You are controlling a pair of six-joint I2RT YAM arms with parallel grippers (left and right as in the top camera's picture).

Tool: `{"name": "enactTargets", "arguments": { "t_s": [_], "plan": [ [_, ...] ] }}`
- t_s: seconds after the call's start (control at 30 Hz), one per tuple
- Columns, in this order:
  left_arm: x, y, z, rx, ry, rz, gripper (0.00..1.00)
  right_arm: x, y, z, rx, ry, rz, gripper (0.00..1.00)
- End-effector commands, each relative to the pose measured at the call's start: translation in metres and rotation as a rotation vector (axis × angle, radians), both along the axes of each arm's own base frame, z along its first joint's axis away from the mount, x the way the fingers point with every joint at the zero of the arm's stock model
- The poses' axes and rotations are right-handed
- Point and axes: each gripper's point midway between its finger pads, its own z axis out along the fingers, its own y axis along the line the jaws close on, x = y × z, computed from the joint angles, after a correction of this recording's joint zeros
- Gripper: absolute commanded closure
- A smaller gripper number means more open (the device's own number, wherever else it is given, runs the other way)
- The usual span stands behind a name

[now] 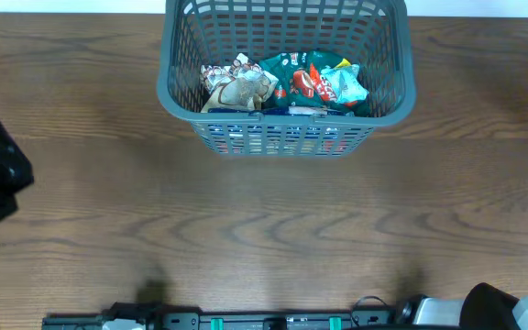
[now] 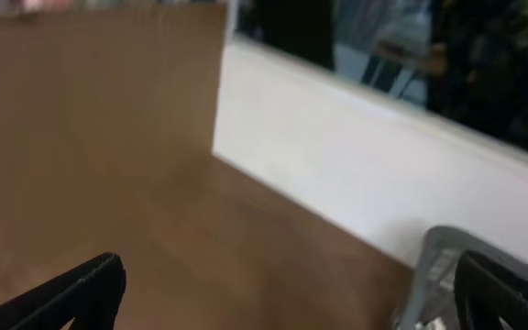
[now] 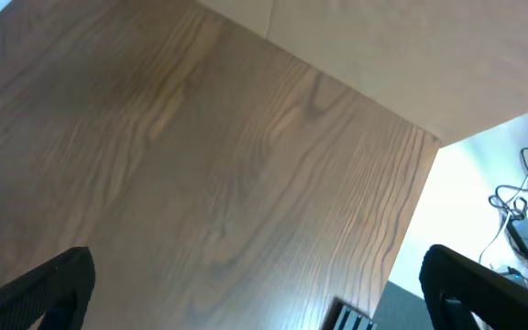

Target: Pack container

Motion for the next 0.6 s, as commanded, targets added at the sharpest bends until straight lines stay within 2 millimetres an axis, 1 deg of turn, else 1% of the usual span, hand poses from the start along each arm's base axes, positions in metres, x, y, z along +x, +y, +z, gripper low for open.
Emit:
{"name": "enactTargets", "arguments": {
  "t_s": [0.0, 0.1, 0.37, 0.47, 0.57],
  "plan": [
    [-0.001, 0.006, -0.029, -0.106, 0.001, 0.071, 0.01, -0.005, -0.002, 0.003, -0.008, -0.015, -0.025, 0.01],
    [0.001, 0.009, -0.053, -0.166, 0.0, 0.107, 0.01, -0.005, -0.002, 0.003, -0.008, -0.015, -0.025, 0.01],
    [0.02, 0.01, -0.123, -0.287, -0.025, 0.167, 0.01, -0.005, -0.002, 0.003, -0.008, -0.015, -0.025, 0.01],
    [0.026, 0.01, -0.148, -0.308, -0.032, 0.175, 0.01, -0.005, -0.002, 0.003, -0.008, -0.015, -0.025, 0.01],
    [0.034, 0.01, -0.168, -0.311, -0.052, 0.172, 0.01, -0.005, -0.002, 0.003, -0.008, -0.015, -0.025, 0.01]
  ]
}}
